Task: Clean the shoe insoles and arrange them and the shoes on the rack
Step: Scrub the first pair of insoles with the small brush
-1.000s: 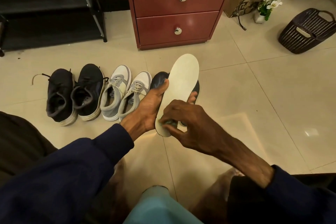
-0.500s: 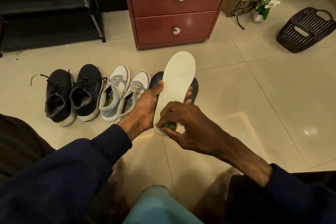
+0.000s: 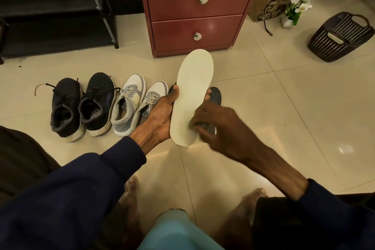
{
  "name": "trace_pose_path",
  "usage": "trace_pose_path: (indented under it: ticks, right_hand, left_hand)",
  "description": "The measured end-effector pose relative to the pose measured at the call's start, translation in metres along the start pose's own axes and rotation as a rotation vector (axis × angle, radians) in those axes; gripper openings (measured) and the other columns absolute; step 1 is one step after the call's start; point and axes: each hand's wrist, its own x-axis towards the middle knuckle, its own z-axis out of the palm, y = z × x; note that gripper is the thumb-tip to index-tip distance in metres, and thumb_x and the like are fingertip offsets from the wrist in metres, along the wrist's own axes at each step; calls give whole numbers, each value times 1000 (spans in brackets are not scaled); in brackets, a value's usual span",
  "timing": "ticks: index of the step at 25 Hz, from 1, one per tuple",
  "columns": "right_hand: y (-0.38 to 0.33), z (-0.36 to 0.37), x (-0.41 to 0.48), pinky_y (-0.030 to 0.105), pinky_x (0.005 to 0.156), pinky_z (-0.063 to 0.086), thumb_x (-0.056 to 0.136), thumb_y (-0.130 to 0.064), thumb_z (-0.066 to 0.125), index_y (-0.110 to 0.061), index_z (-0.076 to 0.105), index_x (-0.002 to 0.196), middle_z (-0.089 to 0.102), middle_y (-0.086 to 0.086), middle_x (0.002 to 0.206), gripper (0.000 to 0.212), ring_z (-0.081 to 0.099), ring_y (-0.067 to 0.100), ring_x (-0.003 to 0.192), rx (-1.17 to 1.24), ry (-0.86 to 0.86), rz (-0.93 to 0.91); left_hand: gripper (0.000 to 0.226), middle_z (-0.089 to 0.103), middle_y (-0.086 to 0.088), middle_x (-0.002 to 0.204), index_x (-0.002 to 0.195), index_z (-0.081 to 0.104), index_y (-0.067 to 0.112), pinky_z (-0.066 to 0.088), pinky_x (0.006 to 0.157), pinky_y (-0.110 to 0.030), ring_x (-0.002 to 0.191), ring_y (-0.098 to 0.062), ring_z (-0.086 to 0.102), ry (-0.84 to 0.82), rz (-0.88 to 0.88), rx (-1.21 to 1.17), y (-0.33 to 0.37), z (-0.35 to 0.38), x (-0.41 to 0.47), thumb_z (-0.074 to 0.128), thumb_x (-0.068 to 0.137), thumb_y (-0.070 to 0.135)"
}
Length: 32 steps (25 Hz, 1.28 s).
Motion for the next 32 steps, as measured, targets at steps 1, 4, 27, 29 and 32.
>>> trace_pose_path:
  ticks: [1, 4, 27, 29, 32]
  right_hand:
    - [9, -5, 2, 38, 81, 55, 83, -4, 75, -8, 73, 97, 68, 5, 99, 15, 63, 20, 92, -44, 83, 57]
    - [23, -9, 7, 42, 73, 52, 84, -2, 71, -7, 72, 93, 65, 4, 94, 10, 60, 21, 86, -147, 235, 166]
    - [75, -52, 15, 37, 73, 57, 82, -5, 73, -12, 75, 93, 70, 1, 92, 12, 64, 12, 81, -127, 536, 382]
    - [65, -49, 16, 30, 73, 58, 83, -6, 74, -11, 76, 94, 70, 1, 93, 12, 64, 10, 82, -51, 497, 366]
    - [50, -42, 18, 25, 74, 56, 82, -4, 74, -10, 76, 95, 70, 2, 95, 14, 64, 12, 85, -57, 328, 224]
  left_hand:
    - [53, 70, -15, 127, 143, 55, 9, 62, 86, -46, 104, -31, 73, 34, -5, 41, -1, 1, -1, 39, 107, 45]
    - [41, 72, -14, 125, 132, 66, 13, 58, 94, -47, 102, -31, 72, 95, -7, 125, -7, 3, -1, 45, 107, 38]
    - [58, 59, -24, 139, 150, 48, 7, 50, 86, -47, 107, -38, 60, -194, -232, 264, -20, 10, -12, 33, 109, 45]
    - [57, 59, -24, 138, 148, 51, 8, 50, 87, -47, 107, -38, 60, -196, -252, 261, -19, 7, -10, 34, 109, 46]
    - [57, 58, -25, 138, 145, 55, 7, 49, 86, -46, 107, -40, 58, -194, -249, 257, -21, 7, -9, 35, 109, 46]
